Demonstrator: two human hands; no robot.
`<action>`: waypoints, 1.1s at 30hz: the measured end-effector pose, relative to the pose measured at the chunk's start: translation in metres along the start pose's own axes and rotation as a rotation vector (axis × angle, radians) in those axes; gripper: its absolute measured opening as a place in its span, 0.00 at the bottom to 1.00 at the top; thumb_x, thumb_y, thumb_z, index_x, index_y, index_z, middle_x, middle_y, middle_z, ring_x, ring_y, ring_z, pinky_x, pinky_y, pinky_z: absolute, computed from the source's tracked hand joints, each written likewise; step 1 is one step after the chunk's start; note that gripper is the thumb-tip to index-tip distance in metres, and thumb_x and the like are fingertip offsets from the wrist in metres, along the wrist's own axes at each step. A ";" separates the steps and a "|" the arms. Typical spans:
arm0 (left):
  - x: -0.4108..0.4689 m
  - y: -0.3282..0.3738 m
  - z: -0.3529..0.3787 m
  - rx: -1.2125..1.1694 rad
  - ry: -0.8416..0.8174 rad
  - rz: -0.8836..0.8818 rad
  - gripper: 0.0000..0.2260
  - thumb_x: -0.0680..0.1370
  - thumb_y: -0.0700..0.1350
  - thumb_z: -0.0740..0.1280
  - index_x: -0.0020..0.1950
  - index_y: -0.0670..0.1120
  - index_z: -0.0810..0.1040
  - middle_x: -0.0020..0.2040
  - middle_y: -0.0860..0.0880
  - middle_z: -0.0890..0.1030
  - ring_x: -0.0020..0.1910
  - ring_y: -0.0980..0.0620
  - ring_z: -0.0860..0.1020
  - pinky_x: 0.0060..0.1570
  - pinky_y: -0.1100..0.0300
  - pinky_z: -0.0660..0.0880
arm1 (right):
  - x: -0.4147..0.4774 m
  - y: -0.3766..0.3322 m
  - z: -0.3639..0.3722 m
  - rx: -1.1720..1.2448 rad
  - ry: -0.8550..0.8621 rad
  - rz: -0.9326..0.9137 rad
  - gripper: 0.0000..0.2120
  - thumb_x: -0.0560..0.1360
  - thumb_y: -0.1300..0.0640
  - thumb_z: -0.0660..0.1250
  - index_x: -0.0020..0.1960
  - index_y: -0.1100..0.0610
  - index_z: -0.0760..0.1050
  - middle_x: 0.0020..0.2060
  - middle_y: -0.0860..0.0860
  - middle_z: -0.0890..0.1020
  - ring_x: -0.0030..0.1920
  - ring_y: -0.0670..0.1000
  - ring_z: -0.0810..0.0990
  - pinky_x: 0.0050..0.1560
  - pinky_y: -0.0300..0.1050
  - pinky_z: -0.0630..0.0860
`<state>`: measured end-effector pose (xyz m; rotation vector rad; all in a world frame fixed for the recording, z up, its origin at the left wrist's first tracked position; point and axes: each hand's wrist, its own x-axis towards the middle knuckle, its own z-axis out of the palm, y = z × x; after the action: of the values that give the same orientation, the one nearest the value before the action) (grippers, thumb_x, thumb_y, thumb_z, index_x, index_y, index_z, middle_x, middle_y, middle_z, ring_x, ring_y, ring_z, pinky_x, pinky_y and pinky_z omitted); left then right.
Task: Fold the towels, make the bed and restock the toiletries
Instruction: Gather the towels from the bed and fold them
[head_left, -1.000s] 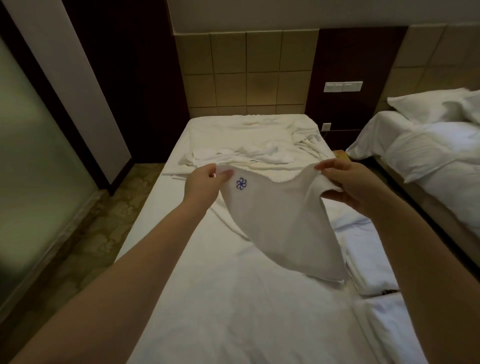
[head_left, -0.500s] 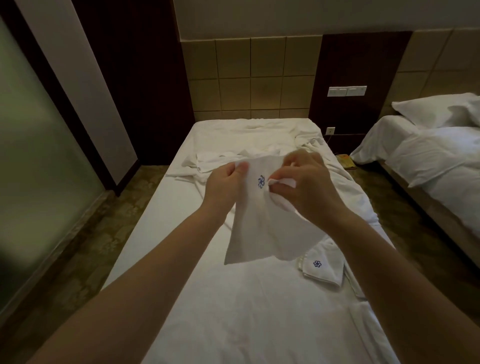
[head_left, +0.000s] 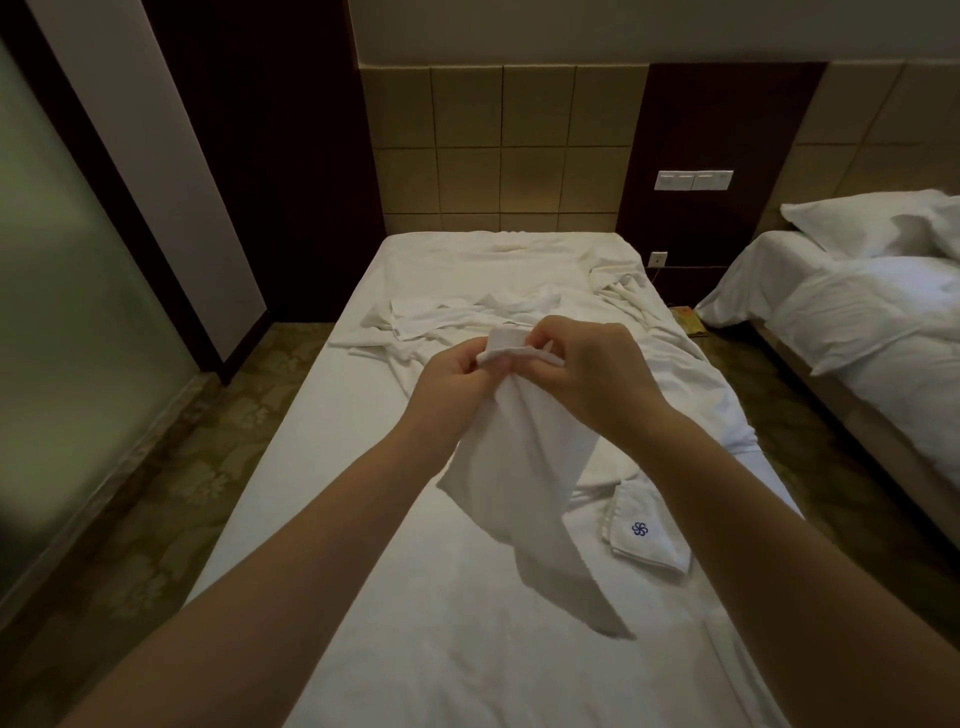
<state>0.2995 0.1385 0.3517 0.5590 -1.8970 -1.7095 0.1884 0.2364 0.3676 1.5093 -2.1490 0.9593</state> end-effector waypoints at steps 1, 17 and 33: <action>0.004 -0.001 -0.006 -0.027 0.007 -0.011 0.07 0.79 0.42 0.64 0.52 0.45 0.81 0.52 0.41 0.82 0.50 0.47 0.80 0.57 0.47 0.75 | 0.001 0.002 0.000 0.031 -0.042 0.015 0.13 0.73 0.47 0.71 0.45 0.57 0.81 0.33 0.46 0.77 0.34 0.48 0.72 0.36 0.34 0.62; 0.098 -0.034 -0.110 0.066 -0.136 -0.057 0.04 0.75 0.40 0.70 0.42 0.48 0.81 0.38 0.53 0.81 0.38 0.58 0.78 0.41 0.62 0.75 | 0.060 0.005 0.030 -0.039 -0.021 0.018 0.13 0.73 0.57 0.70 0.38 0.65 0.73 0.33 0.57 0.77 0.33 0.57 0.74 0.35 0.54 0.75; 0.141 -0.045 -0.117 -0.083 -0.233 0.103 0.12 0.73 0.30 0.68 0.39 0.45 0.70 0.31 0.52 0.77 0.32 0.58 0.77 0.36 0.65 0.77 | 0.045 0.004 0.038 0.456 0.017 0.516 0.28 0.63 0.45 0.69 0.39 0.72 0.72 0.32 0.62 0.70 0.36 0.55 0.69 0.40 0.47 0.68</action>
<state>0.2610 -0.0446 0.3294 0.2339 -1.9629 -1.8423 0.1720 0.1798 0.3667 1.1092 -2.4772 1.7209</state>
